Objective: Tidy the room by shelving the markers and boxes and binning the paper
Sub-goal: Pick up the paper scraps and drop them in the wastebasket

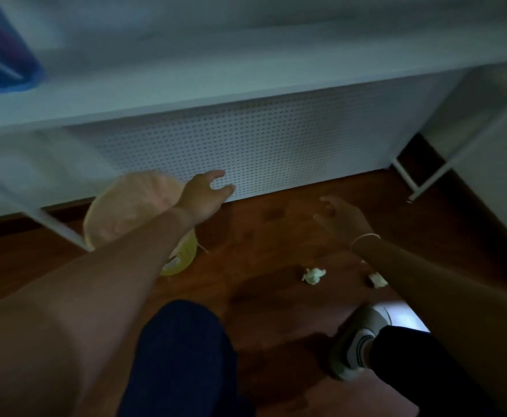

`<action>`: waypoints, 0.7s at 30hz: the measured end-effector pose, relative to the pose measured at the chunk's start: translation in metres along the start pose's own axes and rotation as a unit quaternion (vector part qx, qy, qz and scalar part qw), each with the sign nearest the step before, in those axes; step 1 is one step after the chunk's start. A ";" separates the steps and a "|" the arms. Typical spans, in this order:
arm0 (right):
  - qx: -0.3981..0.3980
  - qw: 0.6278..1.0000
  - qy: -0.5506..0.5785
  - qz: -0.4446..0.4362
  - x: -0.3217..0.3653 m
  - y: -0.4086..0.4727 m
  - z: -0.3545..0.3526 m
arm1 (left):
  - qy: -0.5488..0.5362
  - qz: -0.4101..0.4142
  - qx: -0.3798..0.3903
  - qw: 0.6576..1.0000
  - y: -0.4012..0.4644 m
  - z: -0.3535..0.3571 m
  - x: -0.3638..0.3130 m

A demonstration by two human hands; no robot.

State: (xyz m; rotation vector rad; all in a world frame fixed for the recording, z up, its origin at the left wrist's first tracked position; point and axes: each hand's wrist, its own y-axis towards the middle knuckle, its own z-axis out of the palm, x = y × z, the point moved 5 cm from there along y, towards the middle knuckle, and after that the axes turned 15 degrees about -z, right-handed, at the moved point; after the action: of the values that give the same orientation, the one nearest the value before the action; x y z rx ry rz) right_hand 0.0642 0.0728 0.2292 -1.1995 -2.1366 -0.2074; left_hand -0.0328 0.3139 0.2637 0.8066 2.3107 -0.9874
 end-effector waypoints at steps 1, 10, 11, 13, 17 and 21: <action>-0.013 1.000 0.006 0.018 -0.022 -0.010 -0.017 | 0.025 0.016 0.018 0.999 -0.006 0.024 -0.018; 0.015 0.986 0.034 0.162 -0.210 -0.068 -0.034 | 0.231 0.009 0.167 0.958 -0.032 0.214 -0.037; 0.014 0.981 0.042 0.187 -0.236 -0.074 -0.030 | 0.256 0.011 0.182 0.949 -0.029 0.239 -0.034; -0.002 0.975 0.061 0.214 -0.270 -0.076 -0.023 | 0.285 0.003 0.196 0.938 -0.027 0.273 -0.024; -0.012 0.961 0.088 0.263 -0.338 -0.072 0.010 | 0.297 -0.001 0.217 0.930 -0.003 0.343 0.002; 0.015 0.961 0.081 0.263 -0.385 -0.054 0.053 | 0.306 0.001 0.224 0.925 0.029 0.393 0.029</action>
State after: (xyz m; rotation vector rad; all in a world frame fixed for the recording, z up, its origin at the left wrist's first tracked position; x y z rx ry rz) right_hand 0.1318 -0.2044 -0.0407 -1.6221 -1.6080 -0.0322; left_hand 0.0476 0.0401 -0.0092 1.4785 2.6101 -1.4538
